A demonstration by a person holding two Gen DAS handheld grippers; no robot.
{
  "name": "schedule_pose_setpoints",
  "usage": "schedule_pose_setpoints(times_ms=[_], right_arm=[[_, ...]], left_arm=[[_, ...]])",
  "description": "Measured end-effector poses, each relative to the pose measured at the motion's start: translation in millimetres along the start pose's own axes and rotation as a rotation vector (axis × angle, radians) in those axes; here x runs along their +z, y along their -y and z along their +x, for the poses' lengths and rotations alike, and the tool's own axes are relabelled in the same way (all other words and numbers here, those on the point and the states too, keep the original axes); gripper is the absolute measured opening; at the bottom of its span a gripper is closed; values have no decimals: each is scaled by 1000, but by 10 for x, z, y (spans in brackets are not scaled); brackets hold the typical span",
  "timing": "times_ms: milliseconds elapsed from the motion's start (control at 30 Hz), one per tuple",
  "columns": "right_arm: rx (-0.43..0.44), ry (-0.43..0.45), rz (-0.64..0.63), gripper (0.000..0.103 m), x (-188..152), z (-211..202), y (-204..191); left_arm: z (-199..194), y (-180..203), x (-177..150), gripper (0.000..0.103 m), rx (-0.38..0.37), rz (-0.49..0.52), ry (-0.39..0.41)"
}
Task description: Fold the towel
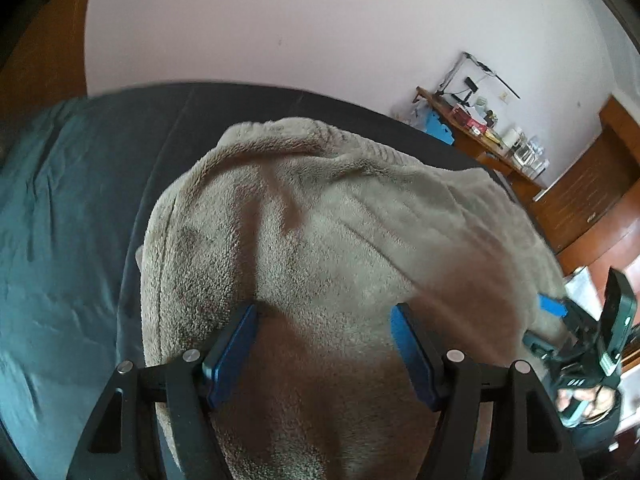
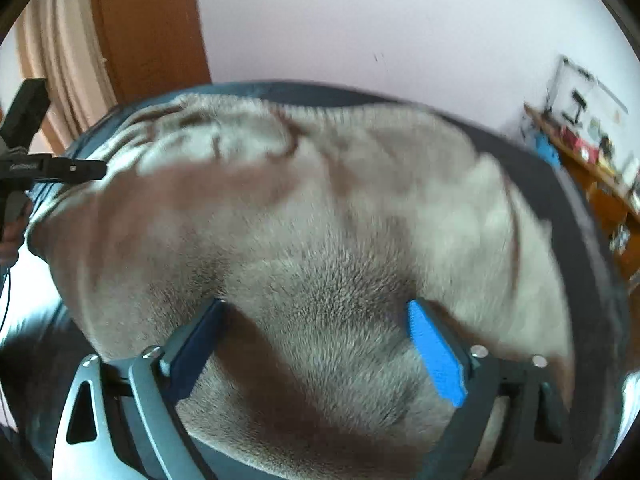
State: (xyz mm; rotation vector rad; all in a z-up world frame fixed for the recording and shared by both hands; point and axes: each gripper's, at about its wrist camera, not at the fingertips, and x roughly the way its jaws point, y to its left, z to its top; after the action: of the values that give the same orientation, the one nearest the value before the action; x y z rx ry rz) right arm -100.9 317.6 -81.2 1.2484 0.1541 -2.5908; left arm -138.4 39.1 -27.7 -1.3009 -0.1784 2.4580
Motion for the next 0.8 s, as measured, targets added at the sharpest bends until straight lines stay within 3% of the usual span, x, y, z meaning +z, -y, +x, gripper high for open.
schedule_pose_setpoints(times_ms=[133, 267, 467, 600, 800], right_arm=[[-27, 18, 4, 99, -35, 56, -23], [-36, 19, 70, 99, 22, -25, 25], [23, 143, 176, 100, -109, -374, 41], [-7, 97, 217, 100, -137, -198, 33], [-68, 18, 104, 102, -176, -62, -115]], left_arm=[[-41, 150, -107, 71, 114, 114, 7], [-260, 154, -171, 71, 107, 58, 24], [-452, 142, -390, 71, 99, -19, 92], [-409, 180, -494, 71, 173, -7, 119], [-230, 403, -547, 76, 289, 108, 136]])
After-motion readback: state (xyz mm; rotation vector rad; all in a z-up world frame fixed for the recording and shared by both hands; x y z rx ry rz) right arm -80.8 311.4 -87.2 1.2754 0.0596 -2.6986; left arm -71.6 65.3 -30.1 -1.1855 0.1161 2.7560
